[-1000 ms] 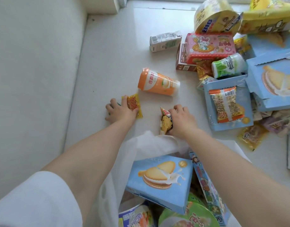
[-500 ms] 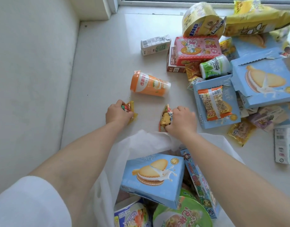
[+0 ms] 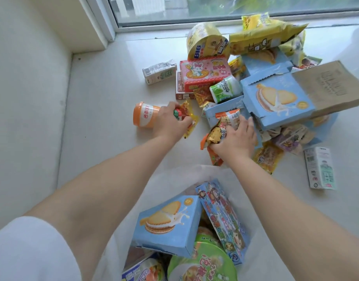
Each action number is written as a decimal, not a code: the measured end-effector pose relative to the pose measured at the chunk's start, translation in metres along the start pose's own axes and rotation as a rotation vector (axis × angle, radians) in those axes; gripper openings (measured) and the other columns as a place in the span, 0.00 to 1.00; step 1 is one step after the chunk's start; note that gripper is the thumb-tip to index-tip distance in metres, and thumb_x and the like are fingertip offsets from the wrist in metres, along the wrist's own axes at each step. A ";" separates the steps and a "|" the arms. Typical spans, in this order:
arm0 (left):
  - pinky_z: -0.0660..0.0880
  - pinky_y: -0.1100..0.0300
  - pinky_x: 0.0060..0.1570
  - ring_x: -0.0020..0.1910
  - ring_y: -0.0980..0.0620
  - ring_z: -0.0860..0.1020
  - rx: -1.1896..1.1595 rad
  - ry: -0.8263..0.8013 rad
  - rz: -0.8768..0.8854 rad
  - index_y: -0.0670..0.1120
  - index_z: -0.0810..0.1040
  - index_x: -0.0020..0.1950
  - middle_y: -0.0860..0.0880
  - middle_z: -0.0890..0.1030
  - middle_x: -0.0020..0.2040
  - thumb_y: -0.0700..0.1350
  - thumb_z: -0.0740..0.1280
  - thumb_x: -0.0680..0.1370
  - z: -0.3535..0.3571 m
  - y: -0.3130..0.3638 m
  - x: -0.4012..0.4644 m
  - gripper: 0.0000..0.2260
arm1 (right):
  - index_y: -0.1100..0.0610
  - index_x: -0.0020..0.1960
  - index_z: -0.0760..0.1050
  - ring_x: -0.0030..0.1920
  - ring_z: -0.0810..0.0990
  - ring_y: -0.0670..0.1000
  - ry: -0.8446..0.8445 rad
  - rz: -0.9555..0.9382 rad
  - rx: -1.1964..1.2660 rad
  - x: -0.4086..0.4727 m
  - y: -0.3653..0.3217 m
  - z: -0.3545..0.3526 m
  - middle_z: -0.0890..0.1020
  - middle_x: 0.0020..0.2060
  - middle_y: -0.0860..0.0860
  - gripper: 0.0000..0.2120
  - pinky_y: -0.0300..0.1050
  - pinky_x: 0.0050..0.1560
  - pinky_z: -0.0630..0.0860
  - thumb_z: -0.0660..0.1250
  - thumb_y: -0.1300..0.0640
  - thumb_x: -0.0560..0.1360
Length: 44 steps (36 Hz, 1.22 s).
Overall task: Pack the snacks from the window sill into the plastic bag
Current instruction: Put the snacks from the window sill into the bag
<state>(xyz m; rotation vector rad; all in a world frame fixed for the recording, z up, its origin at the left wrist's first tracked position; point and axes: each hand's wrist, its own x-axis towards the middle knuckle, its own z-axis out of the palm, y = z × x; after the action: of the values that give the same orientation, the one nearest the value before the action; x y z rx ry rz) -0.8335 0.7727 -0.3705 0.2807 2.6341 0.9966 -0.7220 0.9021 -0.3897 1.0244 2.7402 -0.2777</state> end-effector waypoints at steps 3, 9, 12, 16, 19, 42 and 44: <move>0.71 0.58 0.47 0.51 0.49 0.73 -0.046 -0.058 -0.014 0.52 0.73 0.60 0.47 0.75 0.55 0.51 0.68 0.72 0.015 0.016 0.020 0.17 | 0.50 0.65 0.70 0.76 0.44 0.60 -0.074 -0.001 0.028 0.010 0.007 -0.001 0.47 0.76 0.54 0.29 0.57 0.73 0.48 0.67 0.39 0.69; 0.80 0.54 0.43 0.41 0.51 0.74 -0.209 -0.231 -0.215 0.53 0.72 0.59 0.48 0.75 0.51 0.53 0.67 0.73 0.041 0.038 0.057 0.15 | 0.47 0.70 0.64 0.75 0.45 0.59 -0.117 0.015 0.090 0.020 0.023 0.008 0.47 0.76 0.52 0.35 0.57 0.72 0.52 0.67 0.36 0.67; 0.75 0.59 0.34 0.37 0.50 0.71 -0.367 -0.278 -0.340 0.53 0.73 0.53 0.46 0.74 0.45 0.51 0.67 0.73 0.049 0.042 0.071 0.10 | 0.47 0.71 0.62 0.75 0.45 0.57 -0.090 0.018 0.128 0.020 0.028 0.016 0.48 0.76 0.52 0.37 0.57 0.73 0.49 0.68 0.36 0.66; 0.67 0.61 0.31 0.30 0.52 0.66 -0.432 -0.322 -0.389 0.52 0.71 0.45 0.48 0.71 0.36 0.50 0.67 0.73 0.057 0.042 0.085 0.05 | 0.48 0.70 0.62 0.76 0.45 0.55 -0.043 0.004 0.173 0.019 0.029 0.025 0.50 0.75 0.53 0.38 0.54 0.74 0.45 0.68 0.35 0.66; 0.63 0.62 0.30 0.29 0.53 0.64 -0.467 -0.347 -0.424 0.49 0.71 0.51 0.48 0.70 0.34 0.49 0.67 0.74 0.063 0.042 0.090 0.09 | 0.48 0.70 0.63 0.75 0.49 0.55 -0.030 0.005 0.182 0.020 0.029 0.027 0.52 0.75 0.54 0.37 0.54 0.73 0.46 0.69 0.35 0.65; 0.72 0.61 0.36 0.34 0.52 0.72 -1.003 -0.108 -0.345 0.49 0.71 0.45 0.46 0.74 0.41 0.40 0.66 0.75 -0.017 0.042 -0.041 0.06 | 0.50 0.64 0.72 0.65 0.66 0.57 0.049 0.133 0.596 -0.037 0.031 -0.031 0.68 0.59 0.54 0.35 0.58 0.66 0.63 0.71 0.36 0.62; 0.71 0.60 0.36 0.37 0.51 0.73 -0.965 -0.104 -0.273 0.48 0.71 0.46 0.46 0.75 0.42 0.37 0.66 0.75 -0.027 0.035 -0.067 0.07 | 0.49 0.64 0.73 0.64 0.66 0.57 0.043 0.087 0.658 -0.053 0.035 -0.040 0.67 0.56 0.52 0.36 0.60 0.65 0.64 0.71 0.35 0.60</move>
<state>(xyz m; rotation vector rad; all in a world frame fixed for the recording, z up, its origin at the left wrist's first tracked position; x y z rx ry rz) -0.7782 0.7633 -0.3137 -0.2393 1.7473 1.8961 -0.6644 0.9046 -0.3412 1.2895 2.6739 -1.2090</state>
